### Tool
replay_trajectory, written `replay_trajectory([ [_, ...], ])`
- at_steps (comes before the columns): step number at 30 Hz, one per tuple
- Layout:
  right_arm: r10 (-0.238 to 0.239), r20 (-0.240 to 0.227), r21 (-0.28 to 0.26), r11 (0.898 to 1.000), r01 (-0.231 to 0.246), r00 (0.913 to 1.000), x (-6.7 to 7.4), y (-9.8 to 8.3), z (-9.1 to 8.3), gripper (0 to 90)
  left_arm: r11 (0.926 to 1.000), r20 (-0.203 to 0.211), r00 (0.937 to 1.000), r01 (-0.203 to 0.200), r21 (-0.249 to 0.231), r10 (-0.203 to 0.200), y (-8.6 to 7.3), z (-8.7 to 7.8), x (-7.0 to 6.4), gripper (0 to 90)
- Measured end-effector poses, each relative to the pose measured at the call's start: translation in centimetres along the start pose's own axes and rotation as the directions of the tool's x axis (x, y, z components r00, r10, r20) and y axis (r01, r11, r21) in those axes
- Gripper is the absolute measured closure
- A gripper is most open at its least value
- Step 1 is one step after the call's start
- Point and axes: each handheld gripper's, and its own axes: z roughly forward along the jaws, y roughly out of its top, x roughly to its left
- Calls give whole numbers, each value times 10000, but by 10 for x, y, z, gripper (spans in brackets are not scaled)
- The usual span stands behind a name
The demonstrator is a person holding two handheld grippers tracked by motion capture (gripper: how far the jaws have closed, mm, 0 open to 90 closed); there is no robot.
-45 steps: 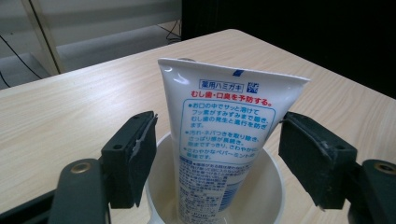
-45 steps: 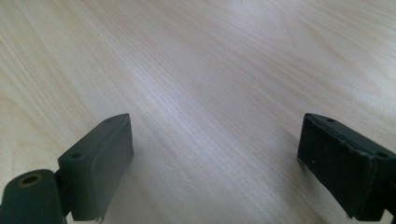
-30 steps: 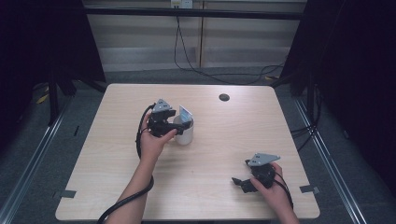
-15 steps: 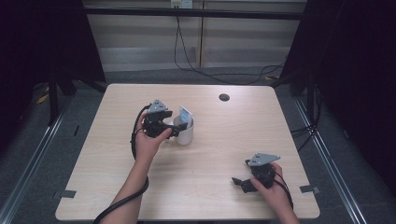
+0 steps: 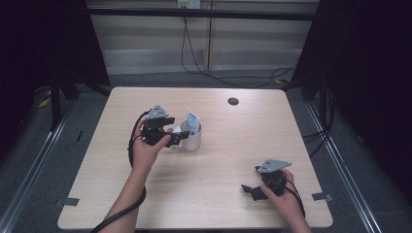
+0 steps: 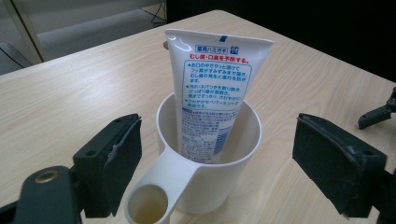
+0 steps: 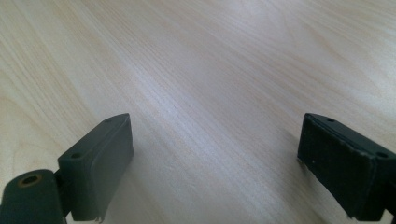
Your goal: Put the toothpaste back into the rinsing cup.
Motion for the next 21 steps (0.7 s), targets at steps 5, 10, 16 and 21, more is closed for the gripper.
replay_trajectory([
  [5,2,3,1,10000,-2,10000,0,0,0,99,10000,38,10000,7,46,-7,-1,-7,-1,157],
  [10,-3,4,0,10000,3,10000,0,0,0,98,10000,21,10000,11,96,-11,-5,-15,2,157],
  [16,-1,4,1,10000,1,10000,0,0,0,99,9998,-24,10000,-39,178,40,-13,-21,4,157],
  [21,0,3,0,10000,0,10000,0,0,0,99,9996,57,9999,92,260,-94,-18,-25,5,157],
])
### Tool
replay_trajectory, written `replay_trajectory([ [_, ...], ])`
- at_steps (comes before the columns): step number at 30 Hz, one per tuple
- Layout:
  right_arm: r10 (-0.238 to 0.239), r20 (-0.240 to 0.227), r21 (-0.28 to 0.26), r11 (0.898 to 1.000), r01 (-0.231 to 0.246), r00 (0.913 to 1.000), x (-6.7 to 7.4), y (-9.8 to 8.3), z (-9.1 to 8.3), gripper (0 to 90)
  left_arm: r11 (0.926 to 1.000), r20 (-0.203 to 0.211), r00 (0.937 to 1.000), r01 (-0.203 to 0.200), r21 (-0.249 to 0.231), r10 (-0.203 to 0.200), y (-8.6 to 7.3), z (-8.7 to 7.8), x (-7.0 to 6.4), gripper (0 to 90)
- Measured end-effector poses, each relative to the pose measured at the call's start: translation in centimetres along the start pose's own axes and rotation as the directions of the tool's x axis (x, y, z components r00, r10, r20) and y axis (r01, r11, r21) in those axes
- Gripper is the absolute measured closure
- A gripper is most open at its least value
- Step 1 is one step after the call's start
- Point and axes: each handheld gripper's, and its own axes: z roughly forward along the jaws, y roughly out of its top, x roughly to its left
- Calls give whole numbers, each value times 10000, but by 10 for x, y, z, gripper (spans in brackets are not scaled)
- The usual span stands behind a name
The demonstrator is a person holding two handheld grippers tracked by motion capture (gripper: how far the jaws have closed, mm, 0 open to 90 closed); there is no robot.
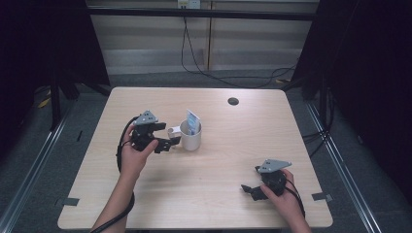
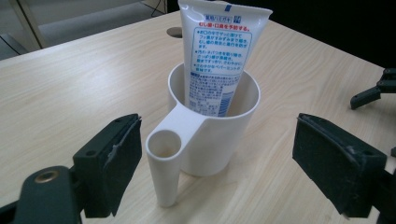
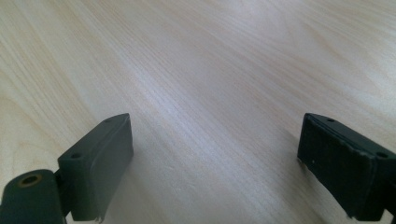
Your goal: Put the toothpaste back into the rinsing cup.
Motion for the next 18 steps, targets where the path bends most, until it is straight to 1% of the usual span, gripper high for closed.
replay_trajectory([
  [2,-2,2,0,10000,2,10000,0,0,0,99,10000,-37,10000,-8,38,8,-2,-2,0,157],
  [3,2,2,0,10000,-2,10000,0,0,0,99,9999,-61,9999,-96,45,96,-5,-4,1,157],
  [5,0,2,0,10000,0,10000,0,0,0,99,9999,-94,9999,-79,86,80,-6,-4,1,158],
  [7,-1,4,-1,10000,1,10000,0,0,0,99,10000,-35,10000,-1,30,1,-9,-6,2,158],
  [9,1,3,0,10000,-1,10000,0,0,0,99,9998,-62,9999,-92,172,93,-11,-7,2,158],
  [11,1,3,0,10000,-1,10000,0,0,0,99,9998,3,10000,48,181,-48,-14,-8,3,158],
  [13,4,3,-2,10000,-4,10000,0,0,0,99,9998,-50,10000,32,192,-31,-17,-9,3,158],
  [14,-1,3,-1,10000,1,10000,0,0,0,99,9998,-23,9999,117,137,-117,-19,-9,3,158],
  [15,1,1,-1,10000,-1,10000,0,0,0,99,9998,-18,10000,63,185,-62,-20,-10,3,158],
  [18,3,5,-2,10000,-3,10000,0,0,0,99,9997,-89,9999,70,215,-68,-25,-10,4,158],
])
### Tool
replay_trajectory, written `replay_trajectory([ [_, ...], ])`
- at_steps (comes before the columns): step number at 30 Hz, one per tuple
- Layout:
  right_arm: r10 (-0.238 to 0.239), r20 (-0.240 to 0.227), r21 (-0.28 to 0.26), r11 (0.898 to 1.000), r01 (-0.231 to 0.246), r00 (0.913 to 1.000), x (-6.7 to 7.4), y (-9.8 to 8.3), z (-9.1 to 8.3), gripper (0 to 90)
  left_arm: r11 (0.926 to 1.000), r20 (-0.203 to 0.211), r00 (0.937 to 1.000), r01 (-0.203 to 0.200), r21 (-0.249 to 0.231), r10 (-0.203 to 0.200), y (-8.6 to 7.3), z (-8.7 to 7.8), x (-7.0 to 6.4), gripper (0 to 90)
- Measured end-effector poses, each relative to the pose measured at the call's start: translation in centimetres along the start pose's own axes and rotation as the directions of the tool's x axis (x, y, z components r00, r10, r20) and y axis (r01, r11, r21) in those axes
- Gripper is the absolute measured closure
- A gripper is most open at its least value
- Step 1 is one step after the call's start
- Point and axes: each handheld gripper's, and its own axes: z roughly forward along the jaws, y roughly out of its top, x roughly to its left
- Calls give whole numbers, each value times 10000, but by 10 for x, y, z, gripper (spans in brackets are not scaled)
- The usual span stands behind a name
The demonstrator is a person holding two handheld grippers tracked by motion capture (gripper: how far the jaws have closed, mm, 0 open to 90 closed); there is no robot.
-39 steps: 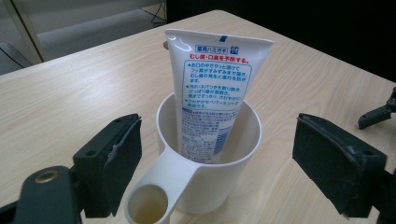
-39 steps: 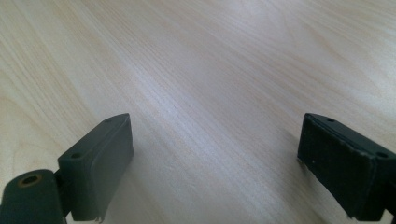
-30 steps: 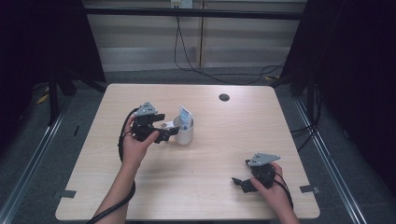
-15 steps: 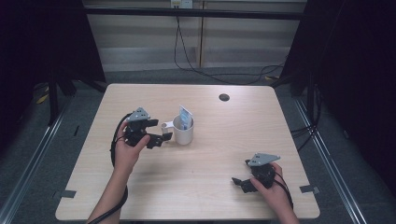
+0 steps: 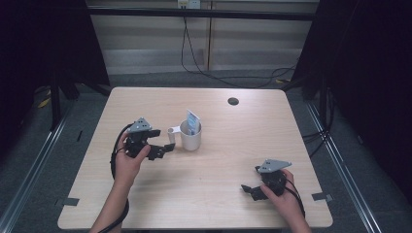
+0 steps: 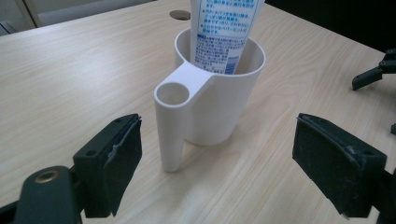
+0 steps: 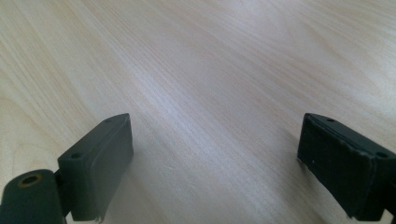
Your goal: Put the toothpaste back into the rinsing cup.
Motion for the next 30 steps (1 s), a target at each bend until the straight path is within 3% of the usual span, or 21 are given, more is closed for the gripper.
replay_trajectory([
  [30,-2,1,3,10000,2,10000,0,0,0,99,9987,-433,9979,484,148,-478,-42,-9,11,167],
])
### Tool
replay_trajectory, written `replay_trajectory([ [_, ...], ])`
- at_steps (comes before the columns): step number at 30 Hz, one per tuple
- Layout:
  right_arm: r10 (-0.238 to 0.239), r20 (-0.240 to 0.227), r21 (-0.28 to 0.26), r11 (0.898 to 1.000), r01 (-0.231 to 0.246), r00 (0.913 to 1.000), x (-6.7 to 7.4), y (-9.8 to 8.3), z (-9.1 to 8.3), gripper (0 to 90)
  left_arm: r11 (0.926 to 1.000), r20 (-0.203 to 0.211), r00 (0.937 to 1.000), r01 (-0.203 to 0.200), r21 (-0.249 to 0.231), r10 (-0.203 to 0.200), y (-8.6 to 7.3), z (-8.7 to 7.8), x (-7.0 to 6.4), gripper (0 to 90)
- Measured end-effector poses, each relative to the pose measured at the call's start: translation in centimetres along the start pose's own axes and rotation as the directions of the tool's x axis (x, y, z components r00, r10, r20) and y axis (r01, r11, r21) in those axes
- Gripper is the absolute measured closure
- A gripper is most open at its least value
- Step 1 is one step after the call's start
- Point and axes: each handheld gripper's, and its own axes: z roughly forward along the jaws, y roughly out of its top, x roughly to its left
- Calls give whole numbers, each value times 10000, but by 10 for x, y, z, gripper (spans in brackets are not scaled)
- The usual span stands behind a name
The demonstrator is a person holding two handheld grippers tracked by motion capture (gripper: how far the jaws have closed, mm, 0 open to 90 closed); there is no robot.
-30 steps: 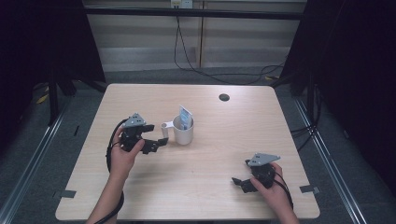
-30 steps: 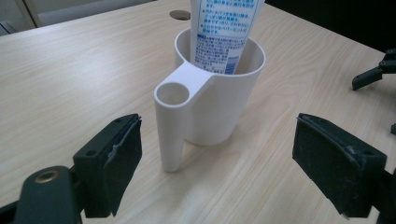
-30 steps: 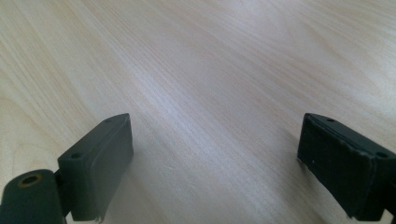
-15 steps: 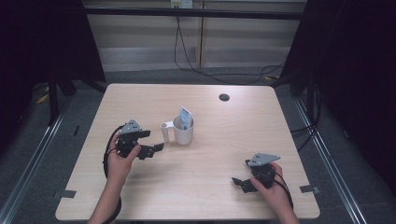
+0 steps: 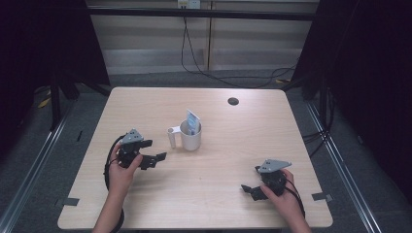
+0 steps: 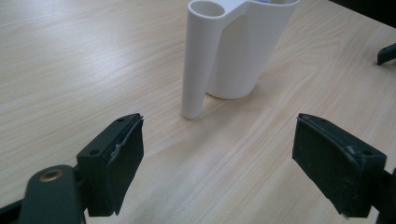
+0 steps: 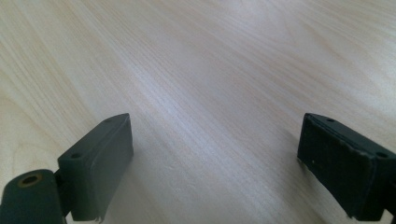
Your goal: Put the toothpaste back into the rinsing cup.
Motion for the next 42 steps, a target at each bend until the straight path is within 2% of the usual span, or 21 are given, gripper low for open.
replay_trajectory([
  [1,-3,-3,-2,10000,3,10000,0,0,0,99,9999,5,9999,103,-80,-103,-2,-1,1,168],
  [4,-2,-2,-3,10000,2,10000,0,0,0,99,10000,-63,10000,29,-37,-29,-4,-2,2,168],
  [6,-2,-2,-2,10000,2,10000,0,0,0,99,9998,-47,9998,190,-74,-190,-6,-3,2,168],
  [9,0,-1,0,10000,0,10000,0,0,0,99,10000,-95,9999,95,1,-95,-10,-4,4,170],
  [14,-2,-1,0,10000,2,10000,0,0,0,99,9996,-161,9995,268,19,-267,-18,-5,6,172],
  [18,-2,-1,-1,10000,2,10000,0,0,0,99,9996,-292,9996,69,258,-62,-22,-6,7,173],
  [24,-2,-1,-2,10000,2,10000,0,0,0,99,9992,-367,9991,233,311,-222,-30,-8,8,173],
  [35,-7,1,-4,10000,7,10000,0,0,0,99,9985,-563,9984,48,543,-17,-37,-13,9,173],
  [37,-10,0,-7,10000,10,10000,0,0,0,99,9975,-626,9979,-118,696,161,-38,-14,10,174],
  [42,-8,-1,-6,10000,8,10000,0,0,0,99,9949,-663,9975,-197,993,264,-43,-14,12,174],
])
